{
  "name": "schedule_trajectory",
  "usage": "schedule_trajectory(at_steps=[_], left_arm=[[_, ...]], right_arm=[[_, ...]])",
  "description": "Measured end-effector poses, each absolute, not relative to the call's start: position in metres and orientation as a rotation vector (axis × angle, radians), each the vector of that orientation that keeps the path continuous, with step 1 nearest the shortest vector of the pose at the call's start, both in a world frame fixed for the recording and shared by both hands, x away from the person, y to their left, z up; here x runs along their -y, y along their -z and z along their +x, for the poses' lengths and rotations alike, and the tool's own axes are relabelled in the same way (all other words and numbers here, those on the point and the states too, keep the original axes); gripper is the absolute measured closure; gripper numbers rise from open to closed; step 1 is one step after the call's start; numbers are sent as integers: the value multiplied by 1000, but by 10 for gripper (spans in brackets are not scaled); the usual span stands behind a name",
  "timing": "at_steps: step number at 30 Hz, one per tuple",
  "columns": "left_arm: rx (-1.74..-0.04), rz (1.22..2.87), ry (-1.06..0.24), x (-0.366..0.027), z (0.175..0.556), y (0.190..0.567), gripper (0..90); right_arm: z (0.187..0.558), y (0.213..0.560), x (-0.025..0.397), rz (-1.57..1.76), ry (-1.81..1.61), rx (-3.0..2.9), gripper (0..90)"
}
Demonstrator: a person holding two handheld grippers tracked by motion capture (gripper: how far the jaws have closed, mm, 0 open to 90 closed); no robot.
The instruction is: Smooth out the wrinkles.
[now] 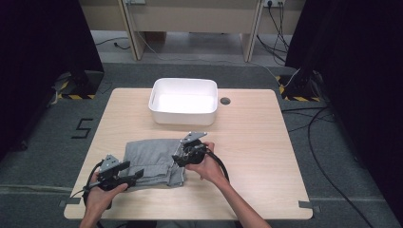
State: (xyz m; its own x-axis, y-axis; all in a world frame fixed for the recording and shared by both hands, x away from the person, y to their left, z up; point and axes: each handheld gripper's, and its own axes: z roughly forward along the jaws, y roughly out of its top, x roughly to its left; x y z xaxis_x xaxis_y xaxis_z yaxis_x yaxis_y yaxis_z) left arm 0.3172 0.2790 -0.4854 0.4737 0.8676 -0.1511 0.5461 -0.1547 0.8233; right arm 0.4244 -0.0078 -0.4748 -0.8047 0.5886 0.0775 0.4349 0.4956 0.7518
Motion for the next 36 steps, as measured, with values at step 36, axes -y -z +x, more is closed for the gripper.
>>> schedule_trajectory(at_steps=[36], left_arm=[[-1320, 1893, -539, -289, 266, 524, 160]], right_arm=[[451, 448, 105, 1140, -1179, -2350, 327]])
